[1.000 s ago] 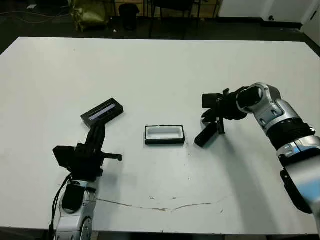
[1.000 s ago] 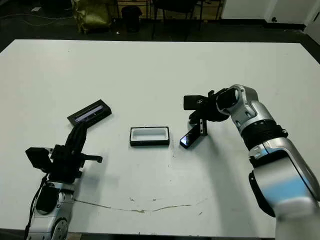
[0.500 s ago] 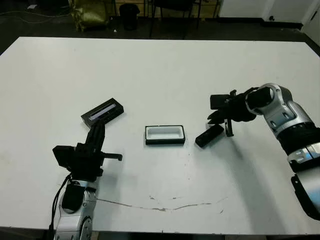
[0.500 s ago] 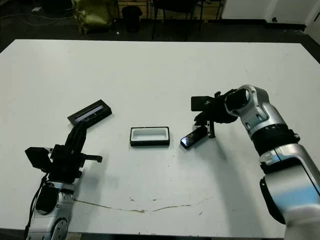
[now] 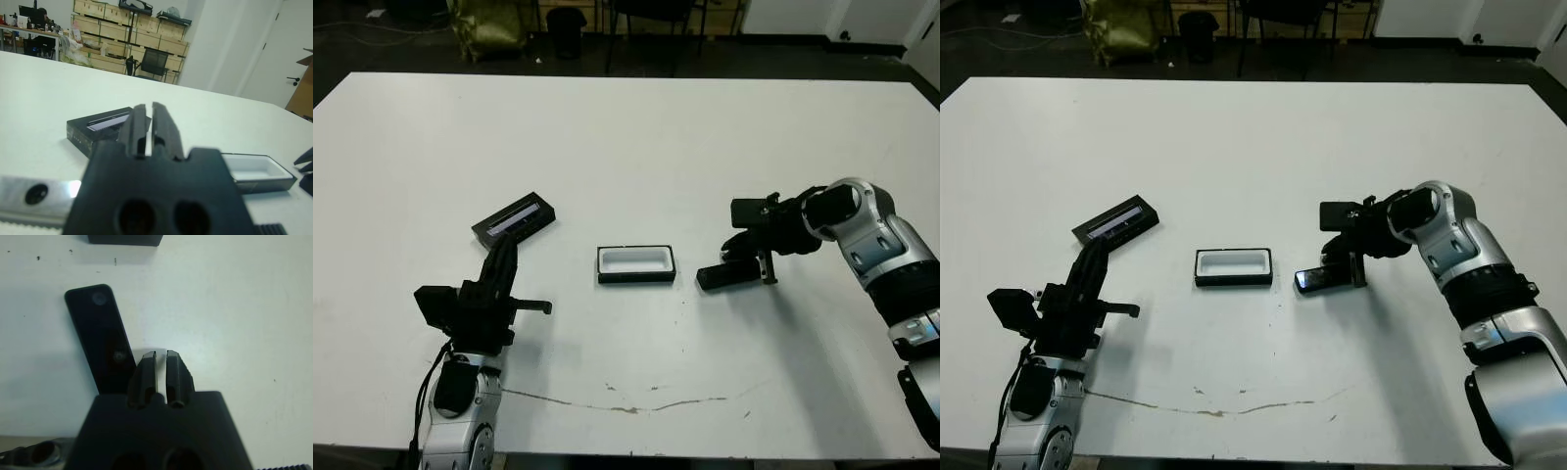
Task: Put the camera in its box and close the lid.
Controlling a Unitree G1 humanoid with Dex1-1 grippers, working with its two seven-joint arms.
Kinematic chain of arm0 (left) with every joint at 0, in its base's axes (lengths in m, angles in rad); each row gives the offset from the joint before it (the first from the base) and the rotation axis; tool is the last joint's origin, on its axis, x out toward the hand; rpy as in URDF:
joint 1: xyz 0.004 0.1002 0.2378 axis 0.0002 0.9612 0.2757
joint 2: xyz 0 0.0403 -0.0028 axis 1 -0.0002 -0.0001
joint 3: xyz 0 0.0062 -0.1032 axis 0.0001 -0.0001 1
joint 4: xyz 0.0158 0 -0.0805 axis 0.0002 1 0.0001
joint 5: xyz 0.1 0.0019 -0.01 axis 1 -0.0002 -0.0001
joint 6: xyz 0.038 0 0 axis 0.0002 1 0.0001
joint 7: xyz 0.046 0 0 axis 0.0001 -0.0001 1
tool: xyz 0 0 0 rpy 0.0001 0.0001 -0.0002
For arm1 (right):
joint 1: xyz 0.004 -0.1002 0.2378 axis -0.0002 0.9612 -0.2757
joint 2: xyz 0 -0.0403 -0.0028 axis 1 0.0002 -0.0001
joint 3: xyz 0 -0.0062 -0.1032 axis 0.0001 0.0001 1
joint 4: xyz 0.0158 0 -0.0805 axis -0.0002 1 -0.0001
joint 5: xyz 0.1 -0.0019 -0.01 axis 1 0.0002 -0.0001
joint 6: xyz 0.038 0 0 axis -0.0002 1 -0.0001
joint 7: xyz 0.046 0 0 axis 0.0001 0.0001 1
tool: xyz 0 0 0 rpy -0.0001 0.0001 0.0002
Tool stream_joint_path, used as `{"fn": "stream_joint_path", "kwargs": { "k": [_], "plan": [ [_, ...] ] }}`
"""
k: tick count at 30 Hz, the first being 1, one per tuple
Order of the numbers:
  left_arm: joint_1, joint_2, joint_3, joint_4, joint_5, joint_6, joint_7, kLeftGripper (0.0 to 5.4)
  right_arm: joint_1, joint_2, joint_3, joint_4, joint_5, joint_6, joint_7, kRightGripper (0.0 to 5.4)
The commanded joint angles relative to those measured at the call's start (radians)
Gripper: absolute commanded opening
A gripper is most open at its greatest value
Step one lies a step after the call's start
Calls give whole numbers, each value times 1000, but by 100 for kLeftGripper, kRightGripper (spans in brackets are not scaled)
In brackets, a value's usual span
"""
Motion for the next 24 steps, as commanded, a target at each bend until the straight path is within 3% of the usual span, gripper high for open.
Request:
{"fn": "stream_joint_path", "kwargs": {
  "k": [1, 5, 9, 24],
  "plan": [
    [14, 4, 2, -1, 4, 30, 13, 2, 35, -29, 2, -47, 0, 12, 7, 0],
    [13, 6, 4, 4, 0, 17, 4, 2, 48, -47, -8, -85, 19, 32, 28, 0],
    [9, 7, 8, 16, -3, 6, -2, 2, 63, -74, -16, -117, 48, 6, 50, 0],
    [14, 6, 4, -3, 5, 23, 12, 2, 78, -128, -9, -189, 53, 74, 93, 0]
  ]
}}
